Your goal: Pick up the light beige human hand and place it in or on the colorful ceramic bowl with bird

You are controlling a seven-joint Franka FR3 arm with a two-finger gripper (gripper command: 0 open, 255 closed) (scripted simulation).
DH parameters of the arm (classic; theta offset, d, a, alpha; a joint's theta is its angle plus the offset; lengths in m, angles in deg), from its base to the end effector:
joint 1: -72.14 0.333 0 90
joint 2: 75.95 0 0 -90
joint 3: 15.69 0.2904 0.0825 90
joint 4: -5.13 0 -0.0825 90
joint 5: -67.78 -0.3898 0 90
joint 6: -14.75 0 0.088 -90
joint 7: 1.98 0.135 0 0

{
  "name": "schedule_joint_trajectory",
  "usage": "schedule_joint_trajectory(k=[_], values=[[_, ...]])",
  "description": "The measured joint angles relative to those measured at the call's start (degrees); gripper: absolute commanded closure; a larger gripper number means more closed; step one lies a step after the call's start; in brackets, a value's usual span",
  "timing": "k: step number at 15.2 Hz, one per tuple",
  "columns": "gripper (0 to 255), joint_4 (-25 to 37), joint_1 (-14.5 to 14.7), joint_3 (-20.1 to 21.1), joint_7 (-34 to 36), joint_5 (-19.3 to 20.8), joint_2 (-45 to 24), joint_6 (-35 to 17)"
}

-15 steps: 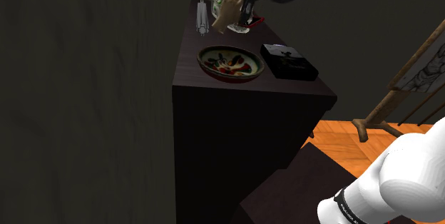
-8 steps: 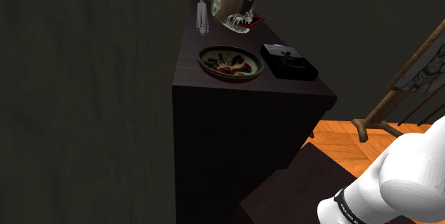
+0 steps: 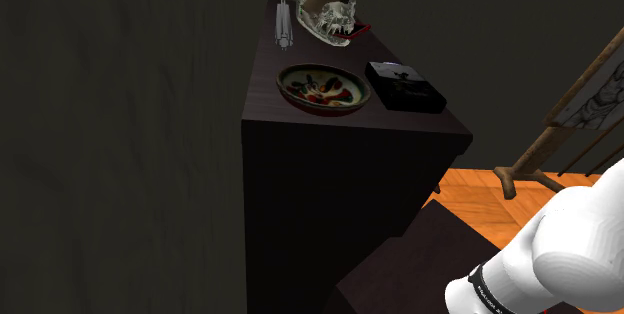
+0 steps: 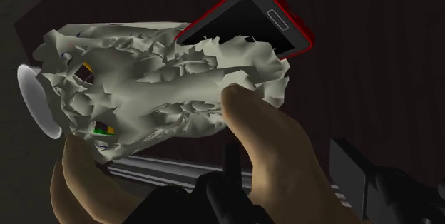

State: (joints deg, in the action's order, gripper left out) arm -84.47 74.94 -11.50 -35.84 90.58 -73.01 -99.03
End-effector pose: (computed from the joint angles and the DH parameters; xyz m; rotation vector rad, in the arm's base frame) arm 0.5909 0.0393 0.6592 2.4039 0.9986 0.4855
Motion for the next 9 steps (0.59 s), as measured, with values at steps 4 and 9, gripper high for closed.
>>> schedule_joint_trajectory(k=[4, 9], values=[[255, -2.45, 1.09, 1.3, 2.12, 0.61, 2.97, 1.4], [255, -8.33, 3.18, 4.28, 6.85, 1.46, 9.08, 3.62]])
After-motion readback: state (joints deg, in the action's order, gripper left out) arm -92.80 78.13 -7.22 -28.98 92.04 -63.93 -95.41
